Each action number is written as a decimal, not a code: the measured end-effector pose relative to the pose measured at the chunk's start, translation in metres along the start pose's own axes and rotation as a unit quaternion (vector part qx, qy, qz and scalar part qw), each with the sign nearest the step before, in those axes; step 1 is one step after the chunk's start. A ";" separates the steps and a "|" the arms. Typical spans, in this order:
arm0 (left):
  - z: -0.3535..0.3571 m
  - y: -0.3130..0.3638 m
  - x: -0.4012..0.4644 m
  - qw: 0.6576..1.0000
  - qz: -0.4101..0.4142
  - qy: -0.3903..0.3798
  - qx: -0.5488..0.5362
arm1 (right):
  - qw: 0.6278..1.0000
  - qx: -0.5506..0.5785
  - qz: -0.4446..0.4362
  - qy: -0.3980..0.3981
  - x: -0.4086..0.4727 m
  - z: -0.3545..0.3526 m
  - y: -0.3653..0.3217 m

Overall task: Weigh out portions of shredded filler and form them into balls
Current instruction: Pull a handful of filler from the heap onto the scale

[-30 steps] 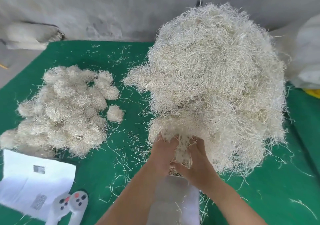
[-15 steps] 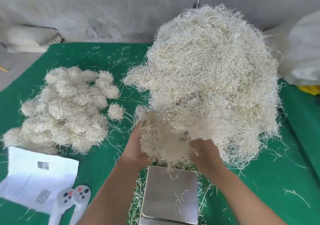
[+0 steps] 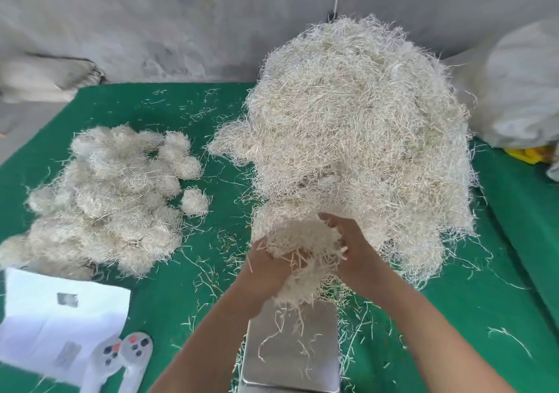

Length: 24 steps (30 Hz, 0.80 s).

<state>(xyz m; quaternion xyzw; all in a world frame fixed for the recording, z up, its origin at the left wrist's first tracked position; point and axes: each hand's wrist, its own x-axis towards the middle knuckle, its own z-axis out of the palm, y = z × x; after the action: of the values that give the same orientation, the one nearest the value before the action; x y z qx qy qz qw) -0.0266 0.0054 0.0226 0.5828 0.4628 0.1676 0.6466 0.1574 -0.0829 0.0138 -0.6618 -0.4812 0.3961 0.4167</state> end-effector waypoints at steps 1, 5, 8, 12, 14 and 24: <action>-0.001 -0.001 -0.002 1.000 -0.013 0.000 -0.024 | 0.998 -0.001 0.014 -0.054 -0.001 -0.003 0.000; -0.011 -0.015 -0.004 0.976 -0.118 0.030 -0.183 | 0.984 -0.023 0.049 -0.169 -0.001 -0.011 -0.004; -0.020 -0.013 -0.004 0.933 -0.097 -0.087 -0.335 | 0.985 -0.020 0.037 -0.170 0.000 -0.014 -0.006; -0.026 -0.024 0.007 0.940 -0.107 -0.006 -0.325 | 0.998 -0.018 0.051 -0.018 0.003 -0.019 0.002; -0.031 -0.028 0.008 0.938 -0.118 0.045 -0.322 | 0.993 0.049 0.068 0.079 0.005 -0.026 0.007; -0.028 -0.023 -0.003 0.929 -0.092 -0.024 -0.358 | 0.764 0.573 0.262 0.139 0.023 -0.018 0.010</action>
<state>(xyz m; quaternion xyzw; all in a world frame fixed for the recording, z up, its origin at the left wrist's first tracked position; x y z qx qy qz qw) -0.0580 0.0142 0.0059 0.2716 0.4084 0.2477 0.8355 0.1826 -0.0655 0.0074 -0.4480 0.0906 0.5954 0.6607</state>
